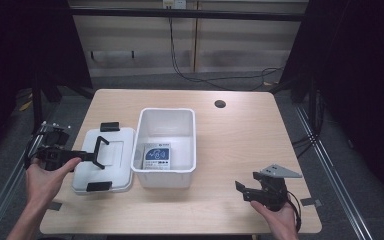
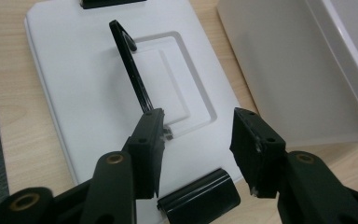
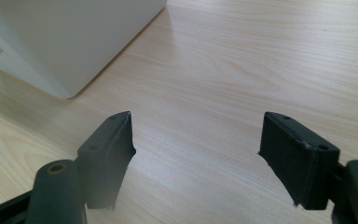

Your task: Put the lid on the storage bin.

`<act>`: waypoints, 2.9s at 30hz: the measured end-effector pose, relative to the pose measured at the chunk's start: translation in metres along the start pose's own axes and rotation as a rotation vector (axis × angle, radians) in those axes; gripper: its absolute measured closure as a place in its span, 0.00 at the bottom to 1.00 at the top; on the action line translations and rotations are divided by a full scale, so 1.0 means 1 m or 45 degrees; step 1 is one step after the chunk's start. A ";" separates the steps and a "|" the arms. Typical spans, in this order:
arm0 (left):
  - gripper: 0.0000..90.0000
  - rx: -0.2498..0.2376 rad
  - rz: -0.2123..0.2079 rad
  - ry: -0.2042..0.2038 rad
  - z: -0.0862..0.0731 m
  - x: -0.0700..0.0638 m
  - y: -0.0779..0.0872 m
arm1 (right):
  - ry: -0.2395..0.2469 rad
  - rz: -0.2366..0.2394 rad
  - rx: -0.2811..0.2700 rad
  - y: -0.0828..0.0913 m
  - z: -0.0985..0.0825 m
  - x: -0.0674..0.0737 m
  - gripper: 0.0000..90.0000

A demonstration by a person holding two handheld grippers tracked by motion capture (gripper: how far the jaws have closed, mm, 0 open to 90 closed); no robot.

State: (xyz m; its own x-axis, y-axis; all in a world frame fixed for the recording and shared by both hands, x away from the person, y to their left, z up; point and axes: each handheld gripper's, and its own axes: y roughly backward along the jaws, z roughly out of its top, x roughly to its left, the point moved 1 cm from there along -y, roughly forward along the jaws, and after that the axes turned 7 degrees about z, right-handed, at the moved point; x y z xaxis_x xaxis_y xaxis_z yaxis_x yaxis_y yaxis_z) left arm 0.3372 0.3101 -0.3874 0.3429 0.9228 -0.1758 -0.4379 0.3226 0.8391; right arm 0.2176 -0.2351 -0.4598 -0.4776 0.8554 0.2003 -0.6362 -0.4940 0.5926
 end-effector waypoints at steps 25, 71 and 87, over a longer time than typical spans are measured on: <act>0.70 0.260 0.098 0.093 0.048 0.009 -0.028 | 0.011 0.024 0.027 -0.003 0.000 0.002 0.28; 0.89 0.576 0.386 0.262 0.067 0.000 -0.084 | 0.027 0.049 0.065 -0.006 -0.001 0.004 0.28; 0.94 0.574 0.353 0.253 0.069 -0.001 -0.081 | 0.031 0.054 0.096 -0.008 -0.002 0.005 0.28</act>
State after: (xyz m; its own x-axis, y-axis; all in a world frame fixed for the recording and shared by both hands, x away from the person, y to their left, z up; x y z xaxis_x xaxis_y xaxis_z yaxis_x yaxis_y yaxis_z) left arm 0.4303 0.2688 -0.4197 0.0834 0.9962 0.0255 -0.0758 -0.0191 0.9969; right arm 0.2192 -0.2267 -0.4647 -0.5184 0.8294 0.2084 -0.5680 -0.5161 0.6411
